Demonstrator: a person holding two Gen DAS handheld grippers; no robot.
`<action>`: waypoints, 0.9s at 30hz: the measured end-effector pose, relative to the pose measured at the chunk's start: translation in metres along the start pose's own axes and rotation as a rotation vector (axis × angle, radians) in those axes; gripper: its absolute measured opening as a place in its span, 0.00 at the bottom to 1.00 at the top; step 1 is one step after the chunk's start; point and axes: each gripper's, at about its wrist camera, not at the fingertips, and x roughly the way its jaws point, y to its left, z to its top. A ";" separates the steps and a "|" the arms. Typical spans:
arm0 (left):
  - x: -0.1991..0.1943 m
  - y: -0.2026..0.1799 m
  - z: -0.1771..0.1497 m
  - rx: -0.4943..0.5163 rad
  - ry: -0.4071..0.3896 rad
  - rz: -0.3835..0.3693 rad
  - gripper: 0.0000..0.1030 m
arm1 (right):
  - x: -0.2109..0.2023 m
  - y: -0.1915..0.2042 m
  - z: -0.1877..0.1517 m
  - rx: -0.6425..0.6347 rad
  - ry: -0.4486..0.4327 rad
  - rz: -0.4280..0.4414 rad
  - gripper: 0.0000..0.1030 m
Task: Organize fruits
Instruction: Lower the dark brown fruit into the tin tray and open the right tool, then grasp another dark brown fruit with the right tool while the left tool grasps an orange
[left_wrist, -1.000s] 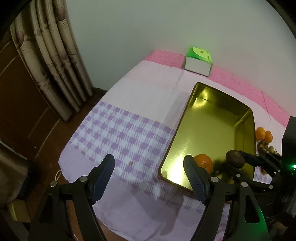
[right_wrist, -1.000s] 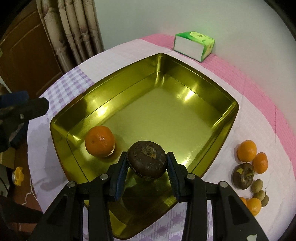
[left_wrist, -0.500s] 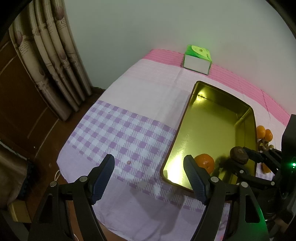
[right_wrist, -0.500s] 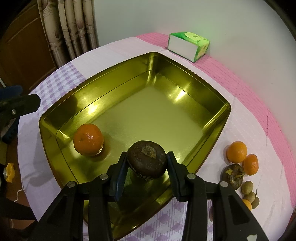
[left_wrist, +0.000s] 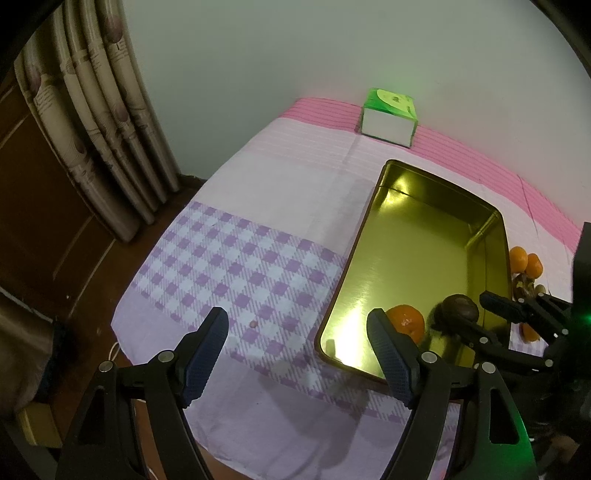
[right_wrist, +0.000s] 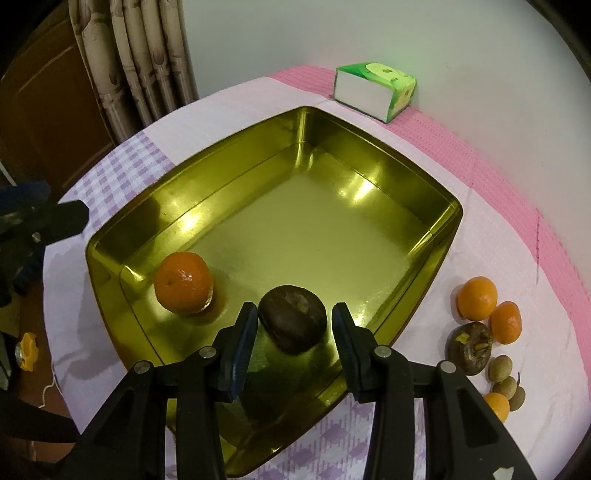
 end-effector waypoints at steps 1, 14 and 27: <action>0.000 0.000 0.000 0.001 0.000 -0.001 0.76 | -0.003 0.000 0.000 0.004 -0.007 0.005 0.39; -0.003 -0.002 0.000 0.016 -0.009 0.004 0.77 | -0.064 -0.058 -0.046 0.154 -0.083 -0.015 0.42; -0.010 -0.018 -0.004 0.081 -0.028 0.013 0.77 | -0.076 -0.144 -0.143 0.348 -0.009 -0.112 0.42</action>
